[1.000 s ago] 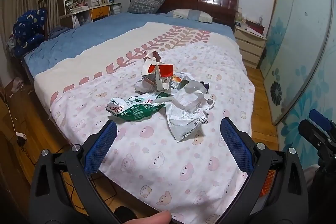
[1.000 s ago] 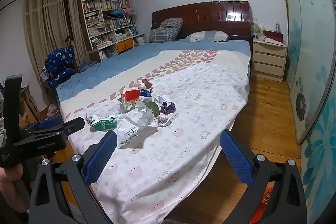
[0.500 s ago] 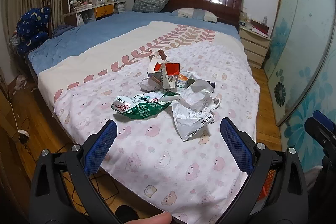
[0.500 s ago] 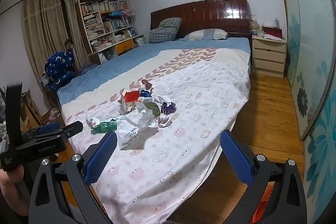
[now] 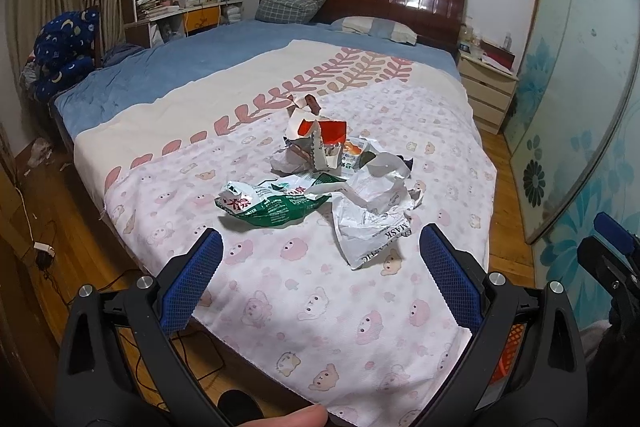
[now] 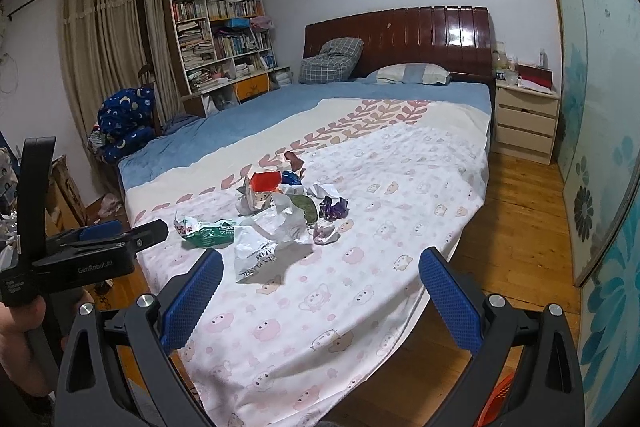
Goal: Collect trash
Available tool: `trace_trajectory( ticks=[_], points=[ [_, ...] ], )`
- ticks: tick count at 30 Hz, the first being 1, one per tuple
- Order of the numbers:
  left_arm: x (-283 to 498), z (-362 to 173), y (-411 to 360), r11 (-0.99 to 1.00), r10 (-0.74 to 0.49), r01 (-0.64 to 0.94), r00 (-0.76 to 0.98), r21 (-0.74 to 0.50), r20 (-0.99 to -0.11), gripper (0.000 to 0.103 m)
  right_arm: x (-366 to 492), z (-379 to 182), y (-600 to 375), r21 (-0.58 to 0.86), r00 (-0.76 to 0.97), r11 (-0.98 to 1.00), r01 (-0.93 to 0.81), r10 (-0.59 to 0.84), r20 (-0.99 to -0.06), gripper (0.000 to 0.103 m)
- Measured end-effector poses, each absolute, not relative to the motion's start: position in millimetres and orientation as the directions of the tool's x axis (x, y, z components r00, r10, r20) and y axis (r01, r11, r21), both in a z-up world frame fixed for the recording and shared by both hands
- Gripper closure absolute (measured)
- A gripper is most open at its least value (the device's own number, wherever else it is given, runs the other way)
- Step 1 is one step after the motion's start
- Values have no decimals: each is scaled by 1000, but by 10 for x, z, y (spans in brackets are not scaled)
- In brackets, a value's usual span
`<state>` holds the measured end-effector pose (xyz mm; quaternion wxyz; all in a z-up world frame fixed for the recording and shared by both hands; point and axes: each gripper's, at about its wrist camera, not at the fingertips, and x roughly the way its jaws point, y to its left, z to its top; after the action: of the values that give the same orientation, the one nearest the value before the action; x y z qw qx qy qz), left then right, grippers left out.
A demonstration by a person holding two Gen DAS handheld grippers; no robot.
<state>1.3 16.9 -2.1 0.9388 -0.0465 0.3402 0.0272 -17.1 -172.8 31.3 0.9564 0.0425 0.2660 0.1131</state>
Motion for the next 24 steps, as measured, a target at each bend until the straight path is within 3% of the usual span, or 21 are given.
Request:
trace_trajectory(
  ticks=[24],
  points=[
    [4, -64, 185, 995, 6, -71, 760, -73, -650, 5, -124, 275, -1713, 149, 817, 974, -169, 223, -531, 6]
  ],
)
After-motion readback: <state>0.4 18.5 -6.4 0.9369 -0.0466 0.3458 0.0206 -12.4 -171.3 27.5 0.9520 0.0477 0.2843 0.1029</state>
